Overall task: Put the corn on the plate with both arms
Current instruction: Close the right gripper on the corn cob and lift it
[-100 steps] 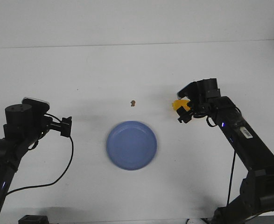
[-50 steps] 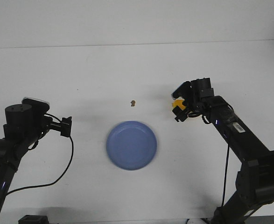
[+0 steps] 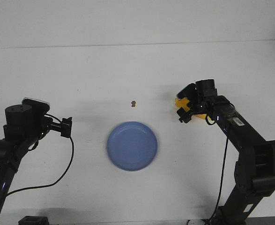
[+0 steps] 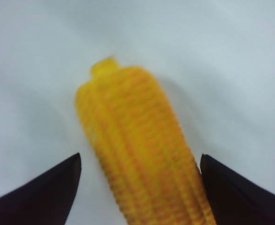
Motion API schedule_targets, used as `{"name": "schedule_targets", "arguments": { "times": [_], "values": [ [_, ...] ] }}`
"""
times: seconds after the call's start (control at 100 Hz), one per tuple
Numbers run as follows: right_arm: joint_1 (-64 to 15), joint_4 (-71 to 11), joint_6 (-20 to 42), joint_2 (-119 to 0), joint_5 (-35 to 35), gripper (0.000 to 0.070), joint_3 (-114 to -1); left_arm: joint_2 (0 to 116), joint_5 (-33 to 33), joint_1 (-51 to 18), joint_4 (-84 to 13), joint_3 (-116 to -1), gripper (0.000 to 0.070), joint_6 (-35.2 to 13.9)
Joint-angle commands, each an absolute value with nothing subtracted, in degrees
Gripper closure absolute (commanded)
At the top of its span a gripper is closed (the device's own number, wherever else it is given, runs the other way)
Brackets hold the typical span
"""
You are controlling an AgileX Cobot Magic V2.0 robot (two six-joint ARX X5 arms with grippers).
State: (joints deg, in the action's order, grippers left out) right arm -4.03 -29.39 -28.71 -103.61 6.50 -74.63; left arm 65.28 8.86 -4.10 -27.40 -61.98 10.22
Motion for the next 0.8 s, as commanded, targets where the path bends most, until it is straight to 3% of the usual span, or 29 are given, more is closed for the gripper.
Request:
{"name": "schedule_targets", "arguments": {
  "times": [0.0,0.07,0.18,0.24,0.43,0.63,0.79],
  "values": [
    [-3.6,-29.8,-27.0,-105.4,7.4,0.0170,-75.8,65.7,8.8,-4.1,-27.0,-62.6,0.0034,10.9],
    [-3.3,-30.3,-26.5,-105.4,7.5,0.0231,-75.8,65.7,8.8,-4.1,-27.0,-62.6,0.0034,10.9],
    [-3.1,-32.2,-26.4,-105.4,7.5,0.0523,-75.8,65.7,8.8,-4.1,-27.0,-62.6,0.0034,10.9],
    [-3.0,-33.4,-26.4,-105.4,7.6,0.0610,-75.8,65.7,8.8,-4.1,-27.0,-62.6,0.0034,10.9],
    [-3.0,-36.5,-23.7,-103.9,8.1,0.0615,-75.9,65.7,8.8,-4.1,-27.0,-62.6,0.0034,10.9],
    [-5.0,-40.0,-20.4,-97.4,18.2,0.0614,-75.9,65.7,8.8,-4.1,-26.9,-62.6,0.0034,10.9],
    [-11.1,-43.1,-17.4,-91.5,20.6,0.0614,-75.9,65.7,8.8,-4.1,-27.0,-62.6,0.0034,10.9]
  ]
}}
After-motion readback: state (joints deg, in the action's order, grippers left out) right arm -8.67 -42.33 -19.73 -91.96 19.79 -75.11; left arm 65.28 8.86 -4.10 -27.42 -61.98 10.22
